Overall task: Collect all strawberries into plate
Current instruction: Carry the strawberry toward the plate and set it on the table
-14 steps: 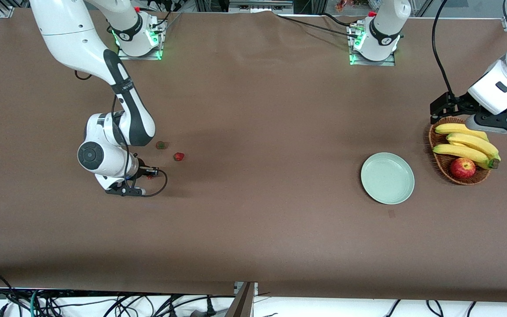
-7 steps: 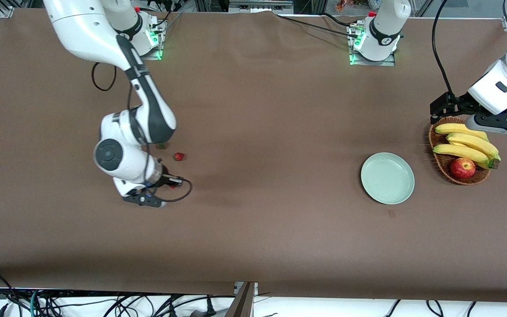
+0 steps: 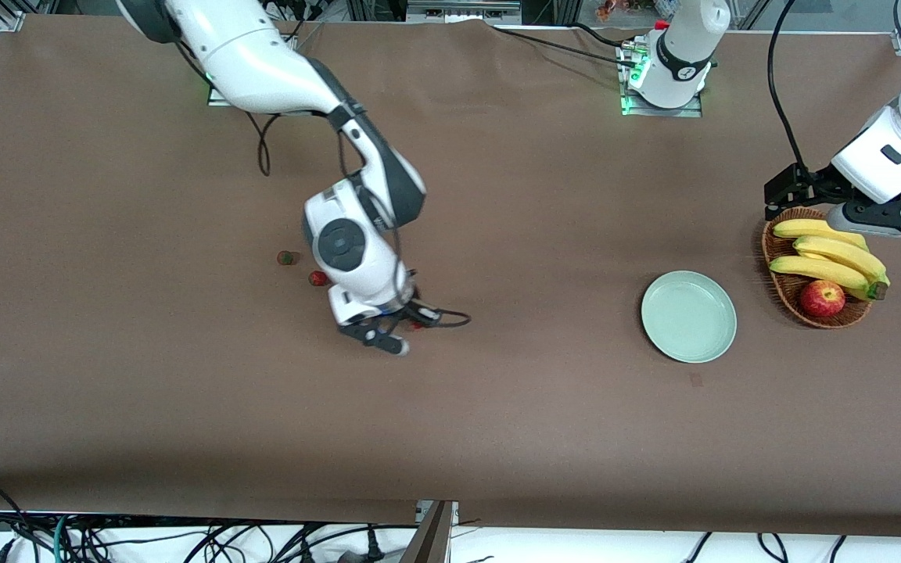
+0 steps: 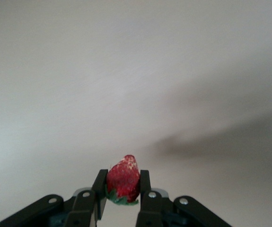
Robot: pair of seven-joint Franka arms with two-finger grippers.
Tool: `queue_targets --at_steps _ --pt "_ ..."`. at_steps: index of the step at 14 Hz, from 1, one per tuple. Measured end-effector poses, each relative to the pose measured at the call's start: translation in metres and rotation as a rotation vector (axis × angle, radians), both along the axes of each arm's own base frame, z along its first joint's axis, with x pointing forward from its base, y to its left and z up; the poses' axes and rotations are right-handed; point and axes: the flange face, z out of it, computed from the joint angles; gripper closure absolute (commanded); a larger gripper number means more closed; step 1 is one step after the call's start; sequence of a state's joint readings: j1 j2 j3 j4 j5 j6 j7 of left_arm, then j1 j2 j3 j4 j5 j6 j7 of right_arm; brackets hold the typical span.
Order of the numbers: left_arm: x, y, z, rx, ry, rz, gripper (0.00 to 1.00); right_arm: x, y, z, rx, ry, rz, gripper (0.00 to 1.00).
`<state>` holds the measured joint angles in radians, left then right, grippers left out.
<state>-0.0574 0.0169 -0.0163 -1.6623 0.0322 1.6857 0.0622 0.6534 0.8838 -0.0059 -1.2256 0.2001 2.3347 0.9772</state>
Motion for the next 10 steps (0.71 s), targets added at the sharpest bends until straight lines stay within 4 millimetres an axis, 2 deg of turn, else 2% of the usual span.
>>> queue_targets --at_steps 2,5,8,10 --pt "0.000 0.000 0.000 0.000 0.000 0.000 0.00 -0.019 0.040 -0.012 0.046 -0.032 -0.039 0.82" --pt "0.000 0.000 0.000 0.000 0.000 0.000 0.00 -0.049 0.083 -0.039 0.120 -0.076 -0.097 0.78" --pt "0.000 0.000 0.000 0.000 0.000 0.000 0.00 -0.085 0.122 -0.058 0.197 -0.097 -0.162 0.54" --pt "0.000 0.000 0.000 0.000 0.000 0.000 0.00 -0.099 0.136 -0.060 0.230 -0.094 -0.200 0.43"
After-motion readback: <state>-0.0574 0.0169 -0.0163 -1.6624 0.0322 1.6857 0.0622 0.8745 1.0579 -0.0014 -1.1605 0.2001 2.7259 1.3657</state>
